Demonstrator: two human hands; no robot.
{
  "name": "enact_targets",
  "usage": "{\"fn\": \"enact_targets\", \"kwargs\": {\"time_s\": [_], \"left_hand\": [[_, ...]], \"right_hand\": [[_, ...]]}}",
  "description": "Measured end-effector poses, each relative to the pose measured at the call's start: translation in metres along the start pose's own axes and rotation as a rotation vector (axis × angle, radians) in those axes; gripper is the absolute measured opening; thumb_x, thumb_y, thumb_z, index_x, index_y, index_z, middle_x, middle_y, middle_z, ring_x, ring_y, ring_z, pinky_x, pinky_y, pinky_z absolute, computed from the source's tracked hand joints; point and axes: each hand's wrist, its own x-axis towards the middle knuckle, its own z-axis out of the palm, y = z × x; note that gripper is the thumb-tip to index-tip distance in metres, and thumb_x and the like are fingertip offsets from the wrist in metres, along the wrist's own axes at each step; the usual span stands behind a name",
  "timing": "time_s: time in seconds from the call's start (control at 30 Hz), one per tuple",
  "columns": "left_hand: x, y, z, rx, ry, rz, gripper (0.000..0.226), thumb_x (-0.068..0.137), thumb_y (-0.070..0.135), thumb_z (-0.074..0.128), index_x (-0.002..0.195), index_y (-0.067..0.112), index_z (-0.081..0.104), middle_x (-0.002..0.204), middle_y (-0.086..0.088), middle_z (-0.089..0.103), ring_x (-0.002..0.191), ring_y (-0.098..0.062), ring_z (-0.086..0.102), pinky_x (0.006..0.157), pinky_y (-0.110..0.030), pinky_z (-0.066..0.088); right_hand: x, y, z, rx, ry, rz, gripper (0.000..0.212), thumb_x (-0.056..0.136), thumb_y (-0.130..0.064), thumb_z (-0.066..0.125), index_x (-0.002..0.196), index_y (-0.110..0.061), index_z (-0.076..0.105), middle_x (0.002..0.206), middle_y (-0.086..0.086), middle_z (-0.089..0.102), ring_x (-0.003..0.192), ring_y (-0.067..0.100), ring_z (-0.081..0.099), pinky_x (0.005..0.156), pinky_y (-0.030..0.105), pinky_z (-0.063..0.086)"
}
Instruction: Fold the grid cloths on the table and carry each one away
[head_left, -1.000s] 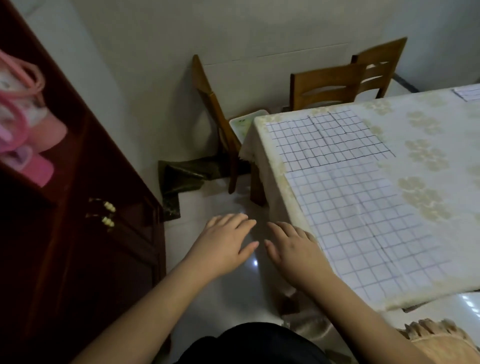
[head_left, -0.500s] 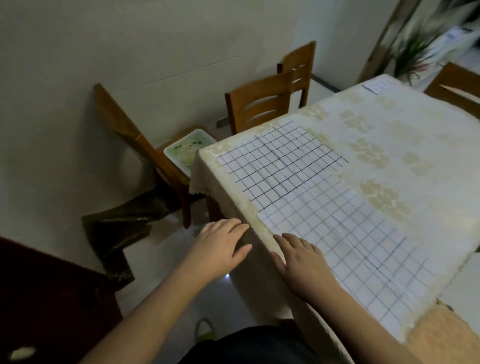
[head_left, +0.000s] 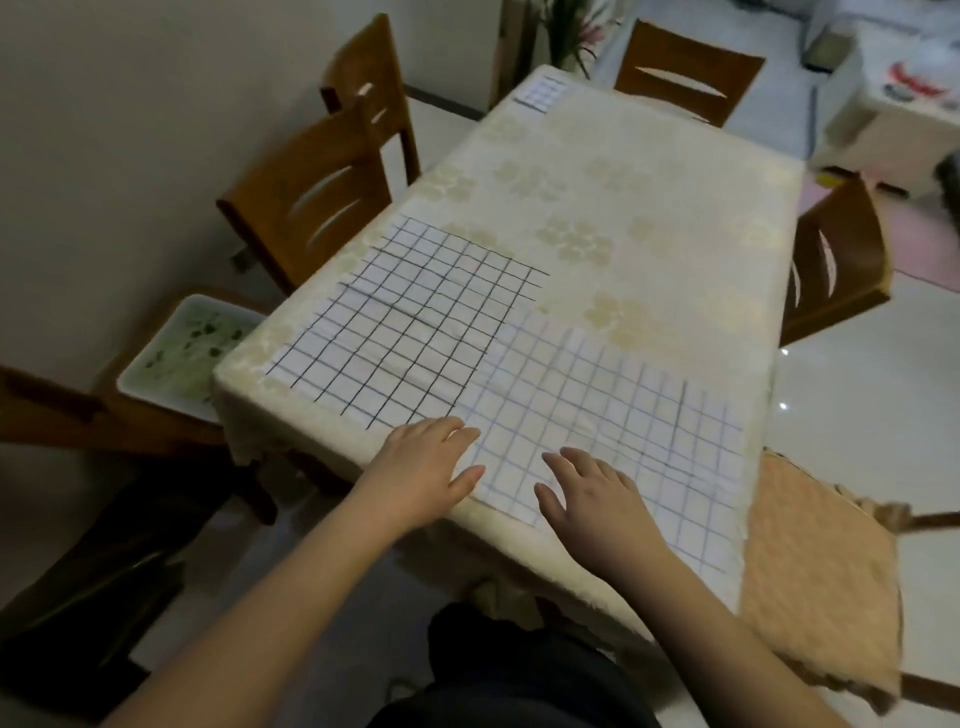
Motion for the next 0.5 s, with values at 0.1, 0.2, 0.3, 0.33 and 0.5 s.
{"fn": "enact_targets", "kwargs": {"time_s": [0.1,0.2,0.3,0.33,0.5], "left_hand": [[0.029,0.003,0.005,0.004,-0.060,0.029,0.055,0.100,0.049,0.036,0.150,0.026,0.031,0.155,0.006,0.030,0.141,-0.014,0.028,0.114,-0.034,0.022],[0.054,0.003,0.008,0.019,-0.135,0.055,0.055,0.100,0.050,0.036,0.149,0.026,0.032,0.156,0.005,0.030,0.142,-0.014,0.027,0.115,-0.035,0.024],[0.085,0.000,0.010,-0.032,-0.212,0.055,0.052,0.100,0.048,0.038,0.147,0.028,0.036,0.154,0.006,0.034,0.139,-0.013,0.033,0.112,-0.034,0.030],[0.096,-0.003,0.012,-0.092,-0.244,0.026,0.050,0.100,0.048,0.039,0.146,0.028,0.038,0.153,0.007,0.035,0.137,-0.012,0.036,0.110,-0.032,0.033],[0.137,-0.017,0.027,-0.263,-0.304,-0.109,0.045,0.101,0.040,0.043,0.143,0.023,0.044,0.154,0.005,0.033,0.138,-0.012,0.035,0.108,-0.025,0.029]], "right_hand": [[0.019,0.017,0.005,0.053,-0.021,0.049,0.052,0.102,-0.048,0.026,0.149,-0.026,0.028,0.156,-0.002,0.030,0.140,0.020,0.033,0.113,0.036,0.024],[0.035,0.032,0.010,0.088,-0.032,0.090,0.052,0.102,-0.048,0.026,0.150,-0.026,0.027,0.157,-0.002,0.029,0.139,0.020,0.033,0.113,0.036,0.024],[0.053,0.046,0.017,0.120,-0.056,0.120,0.053,0.102,-0.048,0.027,0.150,-0.025,0.025,0.158,-0.001,0.026,0.140,0.020,0.032,0.113,0.036,0.024],[0.059,0.050,0.020,0.130,-0.070,0.126,0.054,0.102,-0.047,0.027,0.151,-0.024,0.025,0.159,0.000,0.025,0.141,0.021,0.031,0.113,0.036,0.024],[0.093,0.063,0.040,0.154,-0.130,0.154,0.056,0.102,-0.047,0.029,0.151,-0.021,0.024,0.162,0.009,0.012,0.146,0.026,0.019,0.116,0.040,0.018]]}}
